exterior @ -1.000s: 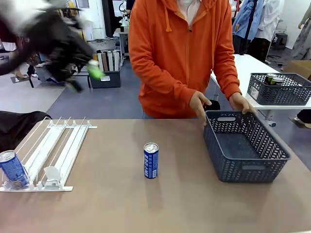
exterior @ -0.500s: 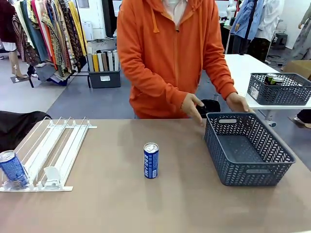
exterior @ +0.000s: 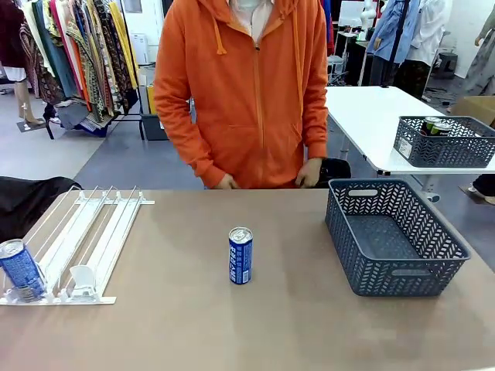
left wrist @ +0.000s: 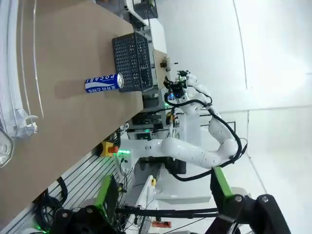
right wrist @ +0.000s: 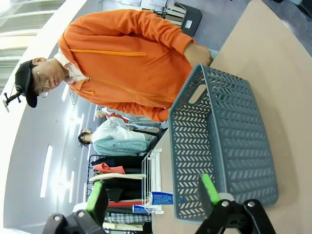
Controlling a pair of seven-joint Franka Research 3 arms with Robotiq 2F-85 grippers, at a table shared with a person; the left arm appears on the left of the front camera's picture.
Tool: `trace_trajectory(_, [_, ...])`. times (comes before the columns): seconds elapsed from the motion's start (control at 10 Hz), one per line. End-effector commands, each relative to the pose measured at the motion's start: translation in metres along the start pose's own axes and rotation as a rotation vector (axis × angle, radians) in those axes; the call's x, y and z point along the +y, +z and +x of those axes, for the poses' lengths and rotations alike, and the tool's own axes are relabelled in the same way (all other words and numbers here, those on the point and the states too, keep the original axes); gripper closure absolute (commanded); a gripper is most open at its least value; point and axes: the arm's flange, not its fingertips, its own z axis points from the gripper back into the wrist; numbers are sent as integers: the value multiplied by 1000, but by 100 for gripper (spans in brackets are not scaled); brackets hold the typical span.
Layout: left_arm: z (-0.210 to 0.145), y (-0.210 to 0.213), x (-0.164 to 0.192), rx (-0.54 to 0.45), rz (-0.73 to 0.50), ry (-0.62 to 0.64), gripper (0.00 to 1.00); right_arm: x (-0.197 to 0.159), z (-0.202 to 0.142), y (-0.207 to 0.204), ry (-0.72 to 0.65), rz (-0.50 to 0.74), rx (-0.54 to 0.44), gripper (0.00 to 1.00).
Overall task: Retrieve and store the cans from the dispenser.
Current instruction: Pick up one can from the Automatic Can Dispenser and place it in the middle of the table.
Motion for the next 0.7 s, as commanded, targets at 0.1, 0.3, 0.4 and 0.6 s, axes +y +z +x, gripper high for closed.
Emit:
trace_trajectory(0.1, [-4, 5, -2, 14, 4, 8, 0, 3, 1, 1, 2, 4, 4, 0])
trace_trajectory(0.3, [-4, 5, -2, 14, 4, 8, 0, 3, 1, 1, 2, 4, 4, 0])
trace_trajectory(0.4, [-4, 5, -2, 14, 4, 8, 0, 3, 1, 1, 2, 4, 4, 0])
trace_trajectory(0.6, [-4, 5, -2, 14, 4, 8, 0, 3, 1, 1, 2, 4, 4, 0])
